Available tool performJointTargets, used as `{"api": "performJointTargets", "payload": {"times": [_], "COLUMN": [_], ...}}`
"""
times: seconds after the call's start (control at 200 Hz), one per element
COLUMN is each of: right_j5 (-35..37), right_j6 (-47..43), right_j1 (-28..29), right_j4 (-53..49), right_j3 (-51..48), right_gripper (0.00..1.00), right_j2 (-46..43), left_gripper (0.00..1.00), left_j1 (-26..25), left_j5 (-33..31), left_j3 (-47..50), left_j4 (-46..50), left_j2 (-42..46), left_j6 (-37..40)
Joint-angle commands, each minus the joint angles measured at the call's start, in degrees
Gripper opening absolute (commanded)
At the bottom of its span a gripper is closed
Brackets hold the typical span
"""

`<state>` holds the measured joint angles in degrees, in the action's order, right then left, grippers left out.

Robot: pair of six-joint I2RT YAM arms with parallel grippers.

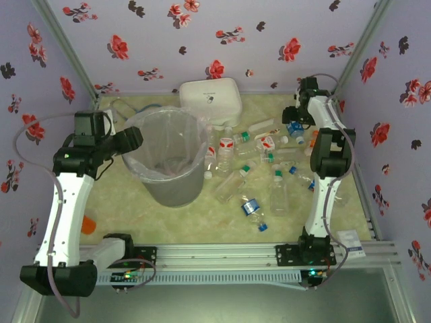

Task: Put the plastic bottles in the bin

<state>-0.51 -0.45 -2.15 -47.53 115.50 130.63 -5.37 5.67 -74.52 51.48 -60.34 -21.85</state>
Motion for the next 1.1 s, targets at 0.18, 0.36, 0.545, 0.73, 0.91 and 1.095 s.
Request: {"api": "performJointTargets", "payload": {"times": [0.18, 0.36, 0.545, 0.73, 0.91, 1.095], "right_j5": [-2.9, -2.4, -1.6, -1.0, -2.1, -5.8], "right_j6": [1.7, 2.4, 2.6, 2.6, 3.1, 4.7], "right_j1": [-0.2, -0.3, -0.5, -0.8, -1.3, -1.4], "right_j4": [-2.5, -2.3, -2.5, -4.0, -3.7, -3.3], "right_j3": [9.5, 10.7, 11.1, 13.5, 13.9, 12.3], "right_gripper": [0.79, 0.71, 0.61, 0.45, 0.36, 0.33], "right_j2": [6.8, 8.6, 8.9, 8.0, 2.8, -4.8], "left_gripper": [0.66, 0.57, 0.43, 0.33, 0.29, 0.24], "left_j1": [3.5, 4.0, 4.0, 4.0, 4.0, 4.0], "left_j5": [0.7, 3.5, 5.4, 9.0, 10.2, 10.8], "left_j3": [-0.2, 0.6, 2.5, 5.8, 7.9, 9.2], "left_j4": [7.1, 5.7, 4.7, 1.4, -3.2, -6.6], "left_j2": [4.4, 5.1, 5.2, 5.7, 6.1, 5.3], "left_j6": [1.6, 0.4, -0.1, -2.2, -3.7, -5.1]}}
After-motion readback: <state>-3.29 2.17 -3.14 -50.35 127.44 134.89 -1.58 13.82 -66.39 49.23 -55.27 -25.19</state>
